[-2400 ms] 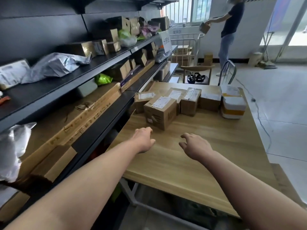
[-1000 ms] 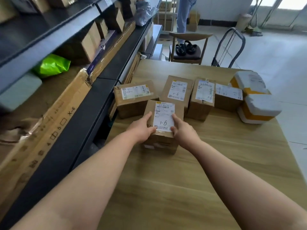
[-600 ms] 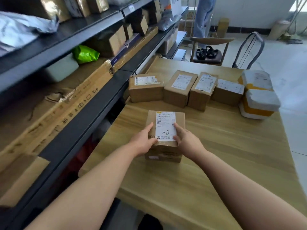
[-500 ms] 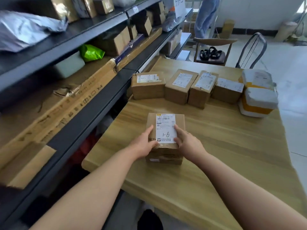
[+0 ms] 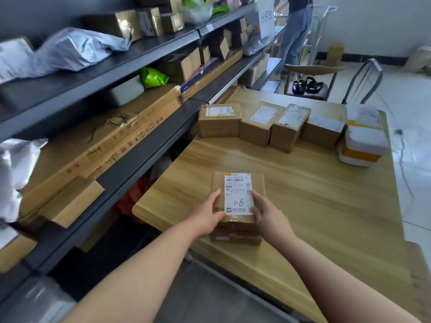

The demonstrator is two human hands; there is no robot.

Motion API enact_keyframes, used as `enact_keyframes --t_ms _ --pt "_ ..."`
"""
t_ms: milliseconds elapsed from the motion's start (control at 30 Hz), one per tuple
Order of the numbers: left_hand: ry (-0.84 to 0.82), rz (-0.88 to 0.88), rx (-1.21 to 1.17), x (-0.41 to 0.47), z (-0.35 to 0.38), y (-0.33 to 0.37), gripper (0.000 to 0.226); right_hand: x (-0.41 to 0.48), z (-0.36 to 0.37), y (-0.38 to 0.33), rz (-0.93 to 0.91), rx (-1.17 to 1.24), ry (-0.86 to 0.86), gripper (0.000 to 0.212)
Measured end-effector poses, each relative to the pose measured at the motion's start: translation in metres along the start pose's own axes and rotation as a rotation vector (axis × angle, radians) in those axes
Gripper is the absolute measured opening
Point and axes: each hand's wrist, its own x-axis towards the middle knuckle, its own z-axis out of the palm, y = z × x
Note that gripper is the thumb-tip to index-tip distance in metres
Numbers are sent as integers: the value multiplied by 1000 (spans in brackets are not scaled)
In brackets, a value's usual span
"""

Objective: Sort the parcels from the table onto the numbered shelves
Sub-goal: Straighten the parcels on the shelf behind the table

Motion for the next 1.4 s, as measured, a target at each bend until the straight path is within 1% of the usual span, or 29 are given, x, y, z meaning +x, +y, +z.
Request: enact_keyframes --t_ms 100,267,467,600,800,967,1067,1200,1400 --pt "-22 10 1 2 1 -1 77 -2 3 -1 15 11 42 50" --pt "-47 37 17 9 1 -6 75 -2 5 -7 64 13 63 50" --pt "-52 103 -111 14 10 -21 74 -3 9 -5 134 20 107 52" --pt "-53 63 -119 8 13 -18 71 -5 9 -4 186 14 92 57" --pt "-2 19 -213 3 13 -12 71 -3 3 0 80 -10 39 55" --pt "112 -58 -389 -29 30 -10 70 -9 -4 5 -1 23 -87 57" --pt "198 -145 -496 -58 35 -19 70 -12 -1 -1 -69 20 -206 58" --pt "375 -278 -519 -106 34 -40 68 -30 13 -25 -259 15 -399 60" --pt "647 -422 -532 -192 28 -64 67 -74 39 -74 -563 -75 -566 61"
